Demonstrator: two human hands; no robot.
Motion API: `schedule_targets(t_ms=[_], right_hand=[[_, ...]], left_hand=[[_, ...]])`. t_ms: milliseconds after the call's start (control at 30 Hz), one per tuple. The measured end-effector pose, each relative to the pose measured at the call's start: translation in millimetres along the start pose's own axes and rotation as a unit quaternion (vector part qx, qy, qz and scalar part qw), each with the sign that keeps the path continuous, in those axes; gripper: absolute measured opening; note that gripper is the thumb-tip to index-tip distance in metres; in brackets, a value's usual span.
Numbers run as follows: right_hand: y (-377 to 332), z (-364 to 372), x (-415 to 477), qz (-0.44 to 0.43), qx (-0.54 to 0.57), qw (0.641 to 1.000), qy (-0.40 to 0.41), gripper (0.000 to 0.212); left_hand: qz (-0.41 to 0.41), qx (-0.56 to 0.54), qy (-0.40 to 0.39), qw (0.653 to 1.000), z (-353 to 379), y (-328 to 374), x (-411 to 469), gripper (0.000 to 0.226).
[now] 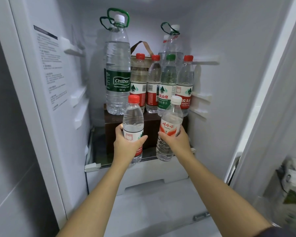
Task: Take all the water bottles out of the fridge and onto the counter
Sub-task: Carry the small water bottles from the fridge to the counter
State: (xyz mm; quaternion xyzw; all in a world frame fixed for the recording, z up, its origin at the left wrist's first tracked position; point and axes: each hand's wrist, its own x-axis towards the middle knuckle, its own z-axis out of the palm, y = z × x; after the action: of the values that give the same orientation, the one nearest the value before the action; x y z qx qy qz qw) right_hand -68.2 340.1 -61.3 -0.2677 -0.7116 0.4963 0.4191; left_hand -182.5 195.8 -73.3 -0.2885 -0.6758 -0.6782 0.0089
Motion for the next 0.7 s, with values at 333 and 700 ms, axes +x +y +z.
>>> schedule_targets(t_ms=[333,700], right_hand=[[4.0,-8.3,-27.0,-0.035,0.035,0.999,0.019,0.061],[-26.2,-57.0,-108.9,-0.059,0.043,0.997,0.01,0.057]], left_hand=[[-0.005,0.001,-0.033,0.999,-4.9,1.0,-3.8,0.049],[0.084,-0.032,-0.037,0.995,-1.6,45.8,-98.4,0.055]])
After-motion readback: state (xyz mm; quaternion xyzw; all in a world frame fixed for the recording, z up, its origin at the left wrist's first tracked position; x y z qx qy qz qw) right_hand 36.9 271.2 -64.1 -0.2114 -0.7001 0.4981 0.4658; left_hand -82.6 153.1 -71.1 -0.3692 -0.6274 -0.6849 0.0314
